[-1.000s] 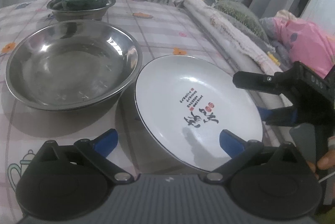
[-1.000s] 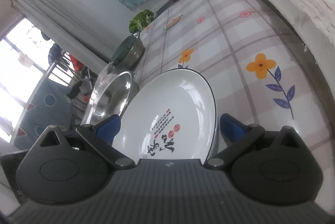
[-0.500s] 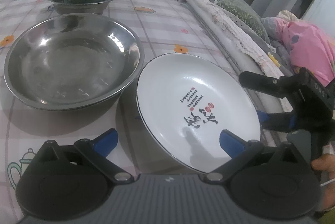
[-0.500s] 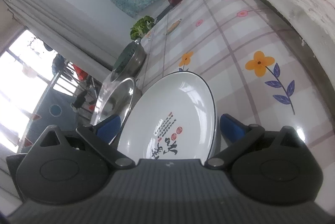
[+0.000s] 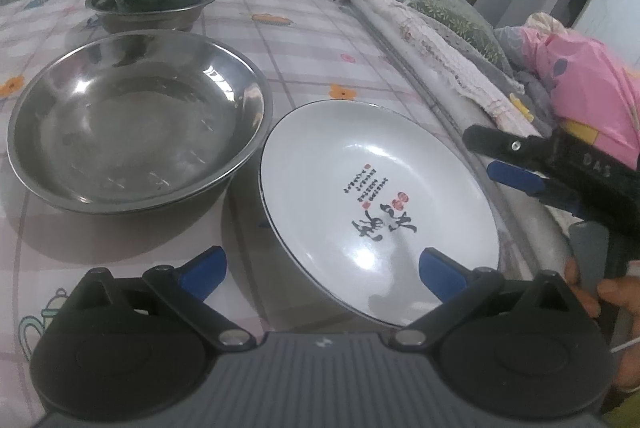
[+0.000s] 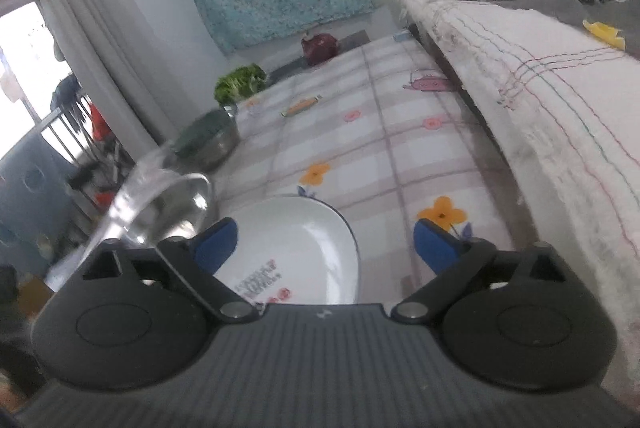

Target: Organize plates and bowls

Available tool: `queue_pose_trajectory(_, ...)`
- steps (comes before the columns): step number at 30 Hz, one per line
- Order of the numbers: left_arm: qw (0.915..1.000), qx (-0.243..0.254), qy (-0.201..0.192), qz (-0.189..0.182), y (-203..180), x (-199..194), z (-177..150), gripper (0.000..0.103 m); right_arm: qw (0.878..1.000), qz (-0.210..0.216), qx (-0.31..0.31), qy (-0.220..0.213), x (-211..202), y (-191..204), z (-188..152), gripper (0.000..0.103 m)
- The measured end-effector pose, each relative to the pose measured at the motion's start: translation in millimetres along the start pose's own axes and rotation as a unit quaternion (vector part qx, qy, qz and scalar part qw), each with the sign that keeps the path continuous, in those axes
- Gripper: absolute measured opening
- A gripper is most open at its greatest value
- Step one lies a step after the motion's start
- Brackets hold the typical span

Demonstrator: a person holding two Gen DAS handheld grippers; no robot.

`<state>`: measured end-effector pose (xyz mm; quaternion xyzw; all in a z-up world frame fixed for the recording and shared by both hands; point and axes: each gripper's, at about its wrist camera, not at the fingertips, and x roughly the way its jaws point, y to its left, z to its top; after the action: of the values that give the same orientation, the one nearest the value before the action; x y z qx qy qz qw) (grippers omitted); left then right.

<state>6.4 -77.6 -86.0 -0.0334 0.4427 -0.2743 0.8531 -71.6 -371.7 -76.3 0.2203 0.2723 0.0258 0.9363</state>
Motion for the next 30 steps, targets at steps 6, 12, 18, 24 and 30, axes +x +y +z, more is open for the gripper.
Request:
queue_pose_trajectory(6,0.9996,0.020,-0.006,0.019,-3,-3,-3,0.090,1.000,-0.004,-0.006,0.018,3,-5,-10,0.073)
queue_pose_trajectory(12,0.9989,0.026,-0.016,0.034,-5,-5,-1,0.070,1.000,0.005,-0.014,0.026,1,-5,-18,0.051)
queue_pose_trajectory(18,0.9978,0.038,-0.025,0.049,-6,-2,2,0.053,0.999,0.020,-0.009,0.042,3,-6,-20,0.039)
queue_pose_trajectory(24,0.9972,0.040,-0.026,0.057,-7,3,6,0.028,0.998,0.013,-0.005,0.058,12,-5,-22,0.025)
queue_pose_trajectory(30,0.9970,0.040,-0.022,0.063,-10,0,6,0.027,0.998,0.008,-0.001,0.060,11,-7,-22,0.020)
